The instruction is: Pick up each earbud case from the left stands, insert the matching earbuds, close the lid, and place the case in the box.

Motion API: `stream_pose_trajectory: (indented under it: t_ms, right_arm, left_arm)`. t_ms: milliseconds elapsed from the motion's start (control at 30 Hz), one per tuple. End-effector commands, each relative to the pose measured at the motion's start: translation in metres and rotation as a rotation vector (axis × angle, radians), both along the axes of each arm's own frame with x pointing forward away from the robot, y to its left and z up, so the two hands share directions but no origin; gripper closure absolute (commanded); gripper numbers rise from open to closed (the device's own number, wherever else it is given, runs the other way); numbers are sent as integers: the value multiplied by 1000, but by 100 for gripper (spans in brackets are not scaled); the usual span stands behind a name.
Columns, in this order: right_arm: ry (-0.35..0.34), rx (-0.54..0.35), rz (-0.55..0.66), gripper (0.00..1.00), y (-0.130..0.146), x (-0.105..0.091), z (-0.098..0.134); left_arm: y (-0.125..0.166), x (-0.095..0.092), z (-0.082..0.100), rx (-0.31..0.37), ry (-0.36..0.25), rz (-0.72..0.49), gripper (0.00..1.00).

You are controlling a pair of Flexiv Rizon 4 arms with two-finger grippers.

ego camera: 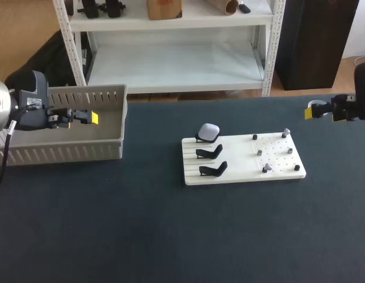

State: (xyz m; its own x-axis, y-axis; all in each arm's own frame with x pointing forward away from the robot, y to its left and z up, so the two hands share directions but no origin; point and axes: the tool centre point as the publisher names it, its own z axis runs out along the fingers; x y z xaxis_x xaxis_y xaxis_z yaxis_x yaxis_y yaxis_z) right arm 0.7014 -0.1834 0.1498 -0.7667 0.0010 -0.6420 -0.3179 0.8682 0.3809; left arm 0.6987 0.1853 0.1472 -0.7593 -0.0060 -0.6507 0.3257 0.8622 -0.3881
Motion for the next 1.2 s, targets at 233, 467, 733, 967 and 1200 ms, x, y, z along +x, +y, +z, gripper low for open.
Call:
stream_pose_trajectory:
  t_ms: [233,467,733,967,1200]
  right_arm:
    - [0,1,2,0,-1,0,0]
    - [0,1,2,0,-1,0,0]
    - [0,1,2,0,-1,0,0]
    - [0,1,2,0,-1,0,0]
    - [0,1,2,0,-1,0,0]
  left_arm:
    - [-1,1,1,5,6,1,0]
    - [-1,2,6,-71,-76,-49,0]
    - [-2,3,43,-180,-633,-635,0]
    - [-25,-9,64,-120,-709,-1135,0]
    - [-25,-9,64,-120,-709,-1135,0]
